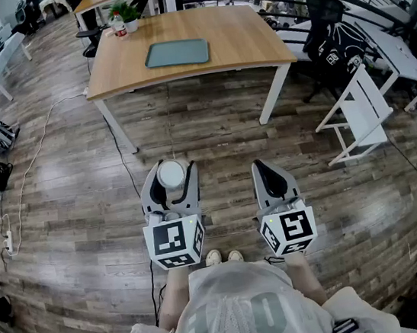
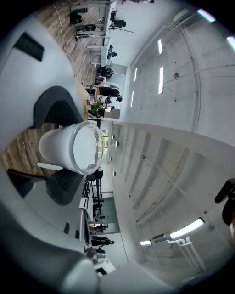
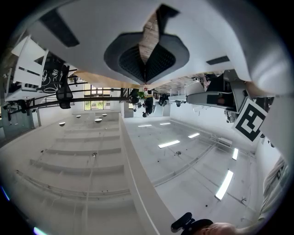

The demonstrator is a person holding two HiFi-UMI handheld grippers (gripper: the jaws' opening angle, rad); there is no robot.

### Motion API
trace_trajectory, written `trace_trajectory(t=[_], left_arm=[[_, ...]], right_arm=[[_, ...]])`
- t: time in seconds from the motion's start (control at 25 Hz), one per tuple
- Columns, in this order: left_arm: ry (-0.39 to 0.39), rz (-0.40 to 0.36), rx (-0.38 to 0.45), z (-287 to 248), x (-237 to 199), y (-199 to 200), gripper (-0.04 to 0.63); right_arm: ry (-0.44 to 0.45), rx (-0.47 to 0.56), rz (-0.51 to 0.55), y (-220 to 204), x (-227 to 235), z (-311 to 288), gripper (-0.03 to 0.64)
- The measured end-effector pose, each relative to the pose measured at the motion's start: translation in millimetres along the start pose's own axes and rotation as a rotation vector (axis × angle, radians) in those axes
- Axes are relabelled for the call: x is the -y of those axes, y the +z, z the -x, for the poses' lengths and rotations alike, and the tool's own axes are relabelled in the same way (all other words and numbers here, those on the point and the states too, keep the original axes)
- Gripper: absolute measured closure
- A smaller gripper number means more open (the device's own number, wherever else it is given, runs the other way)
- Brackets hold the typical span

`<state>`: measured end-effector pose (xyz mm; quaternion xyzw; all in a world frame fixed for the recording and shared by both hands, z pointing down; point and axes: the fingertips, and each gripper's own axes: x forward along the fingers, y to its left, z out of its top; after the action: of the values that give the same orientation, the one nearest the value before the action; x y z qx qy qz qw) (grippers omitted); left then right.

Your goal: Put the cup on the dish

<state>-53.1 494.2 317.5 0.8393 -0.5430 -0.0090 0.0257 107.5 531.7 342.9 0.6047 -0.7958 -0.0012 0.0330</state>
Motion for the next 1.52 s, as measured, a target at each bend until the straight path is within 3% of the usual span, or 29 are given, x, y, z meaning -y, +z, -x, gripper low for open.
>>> trace_trajectory(t=[0.4,0.84,1.2,1.52], left_arm=[[-0.002,-0.002,0.010,2,-18,4,0.331],[0.016,0.028,0.049,3,-64,6,0.331],[0.021,-0.009,0.043,-49,-83,10,0.331],[0.055,-0.013,0.023,-129,-119,-12,0.332]], right_arm=[[0.001,0.009,0.025,4,-15,-8,0.598],[-0.004,0.031,-0.042,-9,-45,-18,0.597],[-0.092,0.029,-0.098,-17,6,-45,0.597],[-0.063,0.035,-0.097,-33,47,-151,0.597]])
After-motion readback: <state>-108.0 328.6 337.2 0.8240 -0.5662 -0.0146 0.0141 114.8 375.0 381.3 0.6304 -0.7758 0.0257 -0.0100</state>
